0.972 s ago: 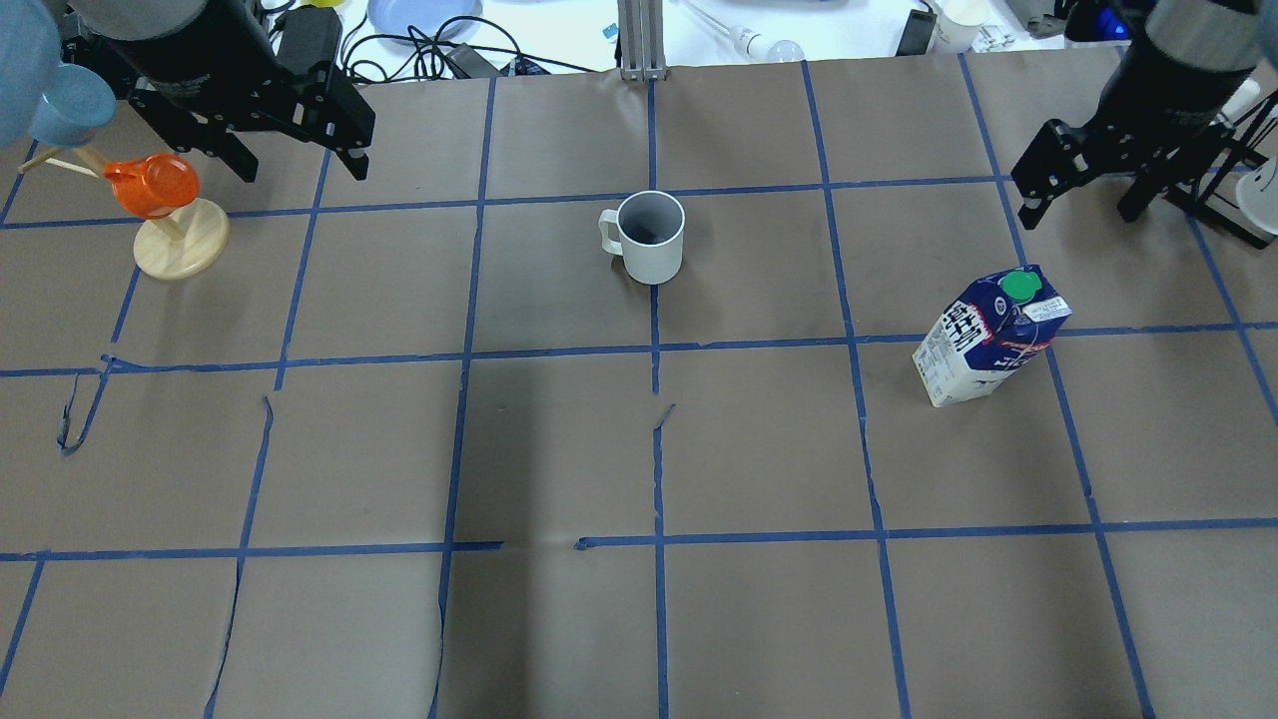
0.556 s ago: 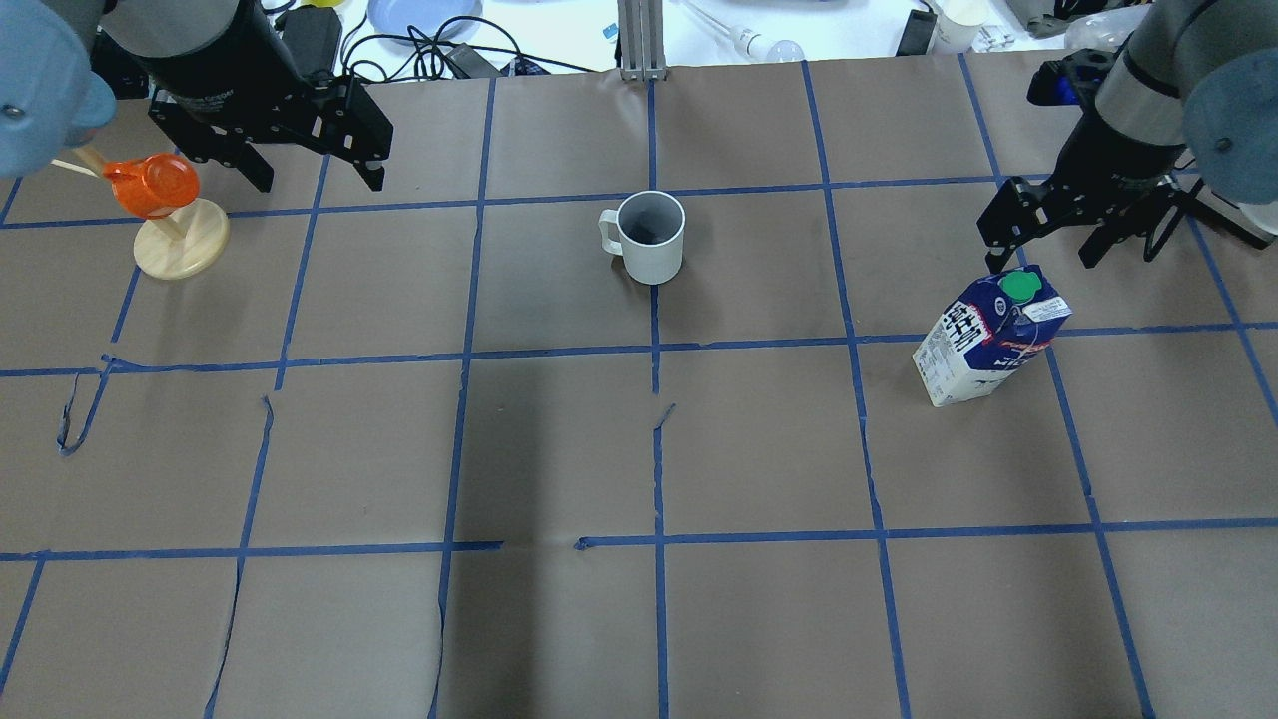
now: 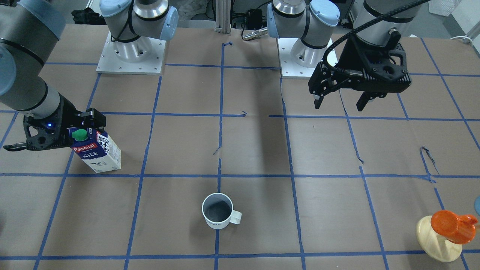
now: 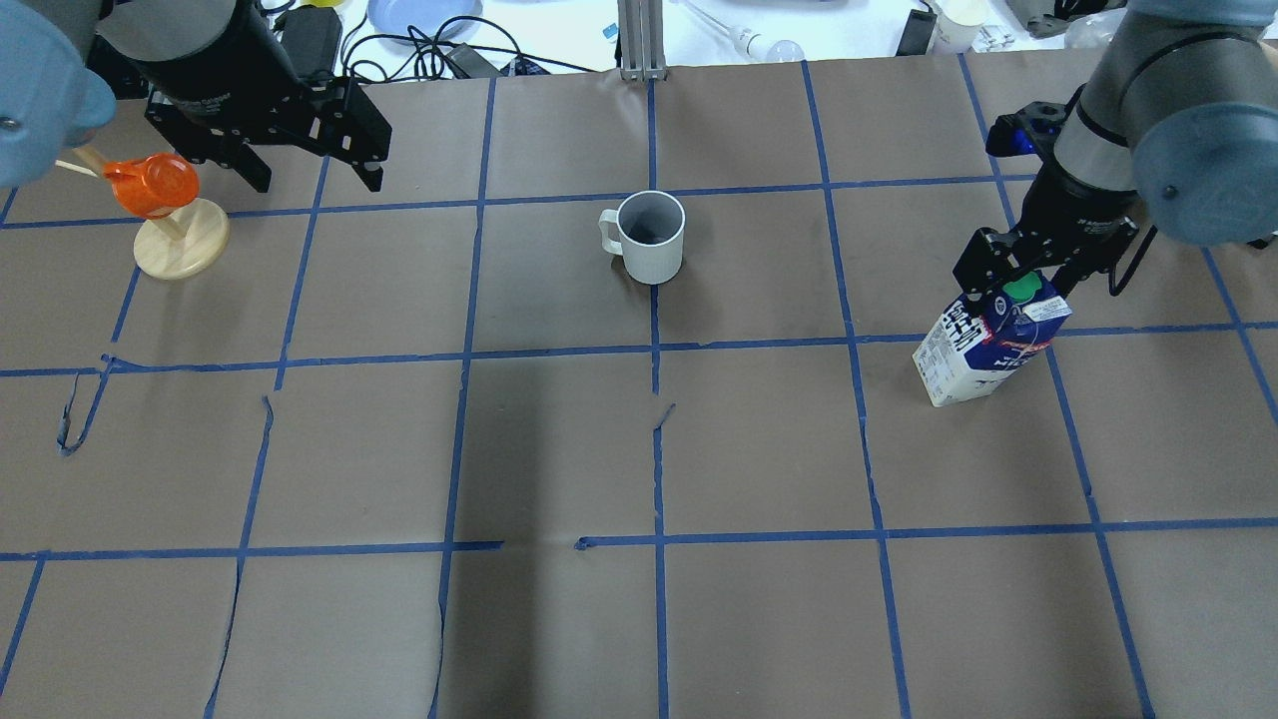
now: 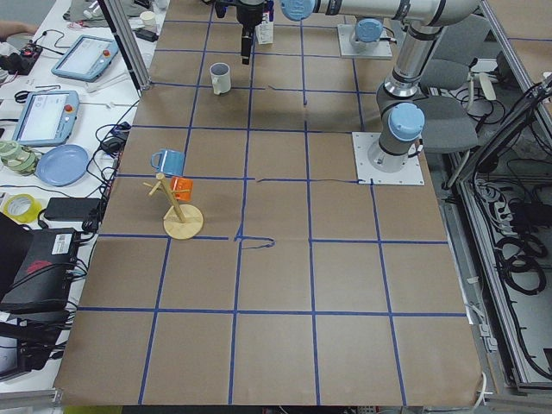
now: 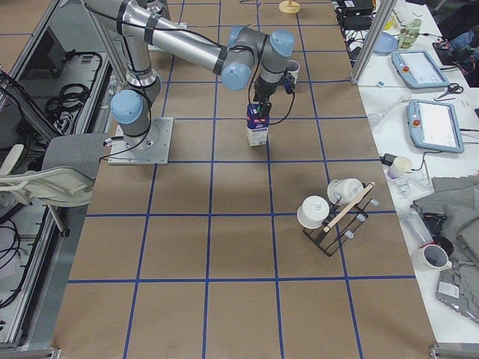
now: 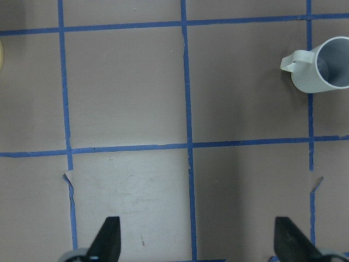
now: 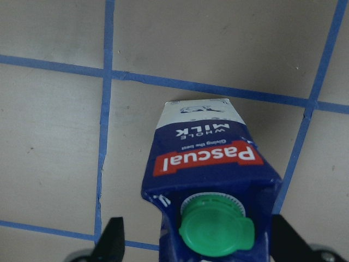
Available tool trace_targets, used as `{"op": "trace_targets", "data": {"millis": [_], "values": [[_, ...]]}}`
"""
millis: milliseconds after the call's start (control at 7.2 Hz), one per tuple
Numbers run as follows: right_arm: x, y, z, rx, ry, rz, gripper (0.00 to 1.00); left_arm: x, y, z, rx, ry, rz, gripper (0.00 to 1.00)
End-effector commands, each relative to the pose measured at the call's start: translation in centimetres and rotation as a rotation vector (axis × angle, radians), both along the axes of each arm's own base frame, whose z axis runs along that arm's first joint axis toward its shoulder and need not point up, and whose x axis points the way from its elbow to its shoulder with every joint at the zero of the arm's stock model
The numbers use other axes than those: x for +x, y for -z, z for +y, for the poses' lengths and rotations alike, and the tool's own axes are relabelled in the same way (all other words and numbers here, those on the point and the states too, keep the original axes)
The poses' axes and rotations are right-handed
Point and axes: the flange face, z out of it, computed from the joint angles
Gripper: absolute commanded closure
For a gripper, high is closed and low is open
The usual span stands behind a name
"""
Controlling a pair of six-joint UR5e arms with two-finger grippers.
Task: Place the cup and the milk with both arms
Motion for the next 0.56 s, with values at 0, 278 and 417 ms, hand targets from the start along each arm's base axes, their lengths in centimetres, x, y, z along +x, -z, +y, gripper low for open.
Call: {"op": "trace_targets", "data": {"millis": [0,278,417], "values": [[-0.22,0.37,0.10,0.011,-0.013,0.022,0.35,-0.04,-0.03,-0.15,-0.012,-0.001,0.001,0.00],[-0.59,-0.04,0.00,0.007,-0.013,0.058,0.52,-0.12,0.05,-0.12,-0.010,-0.006,0.002,0.00],[-0.62,-0.30,-0.12,0.002,-0.005,0.061,0.57,-0.04,-0.04,-0.16,-0.013,-0.007,0.002,0.00]]}}
